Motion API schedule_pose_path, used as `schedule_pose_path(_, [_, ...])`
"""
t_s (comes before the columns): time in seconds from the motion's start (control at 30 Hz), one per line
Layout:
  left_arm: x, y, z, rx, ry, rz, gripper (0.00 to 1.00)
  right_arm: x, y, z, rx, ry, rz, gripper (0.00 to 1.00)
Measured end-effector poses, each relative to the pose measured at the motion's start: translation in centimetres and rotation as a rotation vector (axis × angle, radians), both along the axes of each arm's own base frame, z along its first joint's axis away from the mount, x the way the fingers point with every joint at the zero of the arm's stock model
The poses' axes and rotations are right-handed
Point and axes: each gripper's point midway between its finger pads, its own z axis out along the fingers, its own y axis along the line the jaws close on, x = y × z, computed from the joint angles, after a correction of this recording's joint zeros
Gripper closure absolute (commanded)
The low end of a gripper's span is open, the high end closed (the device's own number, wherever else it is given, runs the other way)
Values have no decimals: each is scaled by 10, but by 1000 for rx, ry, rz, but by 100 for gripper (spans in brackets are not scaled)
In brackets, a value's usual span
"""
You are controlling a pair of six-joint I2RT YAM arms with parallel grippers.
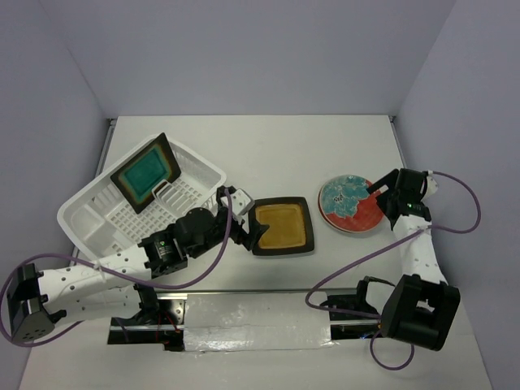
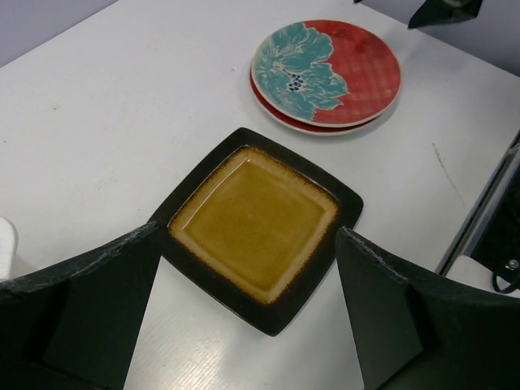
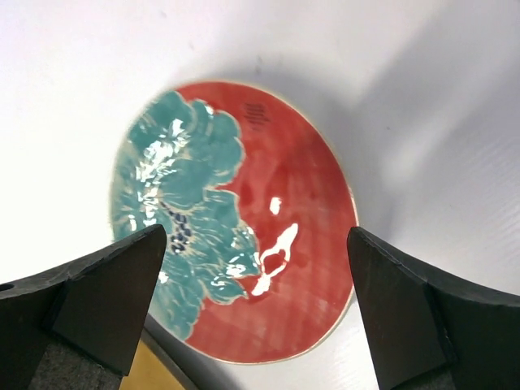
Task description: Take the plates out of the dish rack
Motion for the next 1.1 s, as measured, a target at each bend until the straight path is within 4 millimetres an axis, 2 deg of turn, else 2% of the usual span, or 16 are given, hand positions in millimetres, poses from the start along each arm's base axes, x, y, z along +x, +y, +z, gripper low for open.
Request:
schedule_pose_path(0.13, [8, 2, -8, 36, -4, 39, 0, 4, 4, 19, -41, -42, 22, 0])
schedule_pose_path(0.23, [14, 1, -14, 73, 3, 65, 1, 4, 21, 25, -52, -58, 79, 0])
schedule_pose_path(0.33, [32, 0, -1, 113, -2, 112, 1, 7, 59, 41, -57, -114, 206, 0])
schedule_pose_path(0.43, [74, 8, 32, 79, -1, 201, 5, 3, 117, 66, -47, -204, 420, 1])
schedule_pose_path(0.5, [114, 31, 54, 38, 6, 287, 4, -6, 156, 85, -25, -280, 569, 4])
schedule_pose_path(0.6, [167, 76, 82, 20, 1, 436, 2, -38, 213, 126, 52, -457, 841, 5])
schedule_pose_path(0.67, [185, 94, 96, 56, -2, 491, 2, -62, 226, 154, 58, -585, 937, 4])
schedule_pose_path(0.8, [212, 130, 126, 164, -31, 583, 7, -99, 222, 189, 9, -806, 998, 4])
schedule_pose_path(0.87, [221, 162, 131, 222, -24, 641, 13, -109, 222, 191, 4, -867, 1024, 4])
schedule_pose_path(0.97, [233, 215, 125, 349, 13, 747, 26, -112, 230, 173, 27, -857, 1075, 5])
schedule_pose_path(1.03, [240, 243, 115, 451, 53, 797, 28, -113, 236, 153, 49, -805, 1108, 5])
schedule_pose_path(1.1, [241, 261, 94, 553, 105, 815, 24, -115, 238, 147, 61, -788, 1128, 5])
